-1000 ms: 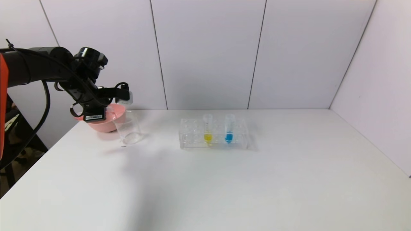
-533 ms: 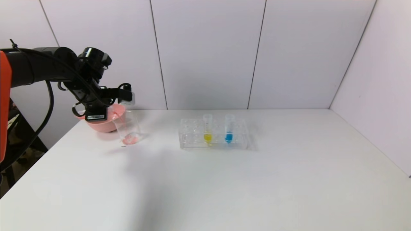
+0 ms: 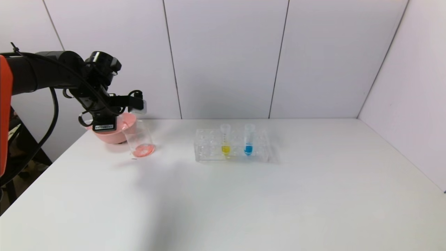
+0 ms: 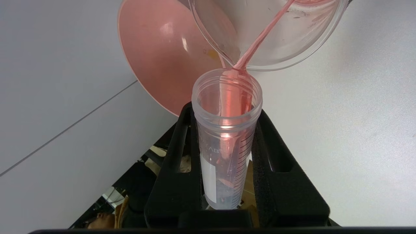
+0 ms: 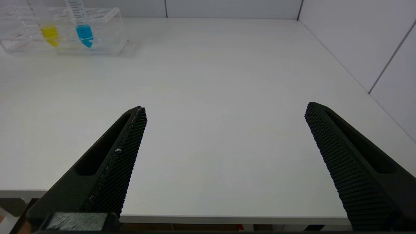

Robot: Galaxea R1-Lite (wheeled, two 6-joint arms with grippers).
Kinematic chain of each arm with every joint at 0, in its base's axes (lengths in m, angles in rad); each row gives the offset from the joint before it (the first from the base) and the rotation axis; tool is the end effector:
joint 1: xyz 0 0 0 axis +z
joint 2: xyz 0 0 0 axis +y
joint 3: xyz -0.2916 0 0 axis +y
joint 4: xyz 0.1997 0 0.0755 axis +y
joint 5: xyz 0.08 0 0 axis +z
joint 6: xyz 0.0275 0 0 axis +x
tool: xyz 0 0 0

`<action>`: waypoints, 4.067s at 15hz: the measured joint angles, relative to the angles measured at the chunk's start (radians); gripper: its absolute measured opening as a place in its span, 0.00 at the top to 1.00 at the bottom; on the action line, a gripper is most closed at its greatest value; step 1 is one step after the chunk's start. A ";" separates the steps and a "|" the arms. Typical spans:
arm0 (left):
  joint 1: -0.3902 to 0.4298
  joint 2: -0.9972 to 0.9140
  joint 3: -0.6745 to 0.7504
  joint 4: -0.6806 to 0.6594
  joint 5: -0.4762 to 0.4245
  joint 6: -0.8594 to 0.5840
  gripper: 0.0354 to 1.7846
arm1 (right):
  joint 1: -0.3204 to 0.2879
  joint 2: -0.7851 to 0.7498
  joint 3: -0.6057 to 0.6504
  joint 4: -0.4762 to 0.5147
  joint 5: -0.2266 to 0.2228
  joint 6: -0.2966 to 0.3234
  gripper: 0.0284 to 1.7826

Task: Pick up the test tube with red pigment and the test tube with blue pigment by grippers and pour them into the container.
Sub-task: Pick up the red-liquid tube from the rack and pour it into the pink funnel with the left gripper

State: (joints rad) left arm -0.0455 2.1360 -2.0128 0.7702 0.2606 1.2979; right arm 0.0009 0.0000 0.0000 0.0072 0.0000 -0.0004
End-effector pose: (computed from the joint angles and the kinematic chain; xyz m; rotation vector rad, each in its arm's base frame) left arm 0.4303 -0.0125 0.2136 1.3372 0.8969 -0.4070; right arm 0.0156 0.0000 0.0747 -0.0004 0.0072 0.0009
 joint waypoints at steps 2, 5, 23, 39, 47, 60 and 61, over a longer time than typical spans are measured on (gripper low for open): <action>-0.004 0.000 0.000 -0.002 0.000 -0.001 0.76 | 0.000 0.000 0.000 0.000 0.000 0.000 0.00; -0.008 -0.002 0.000 -0.003 0.002 -0.001 0.76 | 0.000 0.000 0.000 0.000 0.000 0.000 0.00; -0.027 -0.006 0.000 -0.002 0.062 -0.001 0.76 | 0.000 0.000 0.000 0.000 0.000 0.000 0.00; -0.055 -0.001 0.000 0.005 0.143 0.011 0.76 | 0.000 0.000 0.000 0.000 0.000 0.000 0.00; -0.068 0.000 0.000 0.005 0.185 0.024 0.76 | 0.001 0.000 0.000 0.000 0.000 0.000 0.00; -0.064 -0.061 0.001 0.008 0.079 -0.112 0.76 | 0.000 0.000 0.000 0.000 0.000 0.000 0.00; -0.064 -0.066 0.001 0.010 0.089 -0.109 0.76 | 0.000 0.000 0.000 0.000 0.000 0.000 0.00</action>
State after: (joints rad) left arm -0.1091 2.0700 -2.0117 0.7802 0.3500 1.1887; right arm 0.0013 0.0000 0.0000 0.0072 0.0000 -0.0004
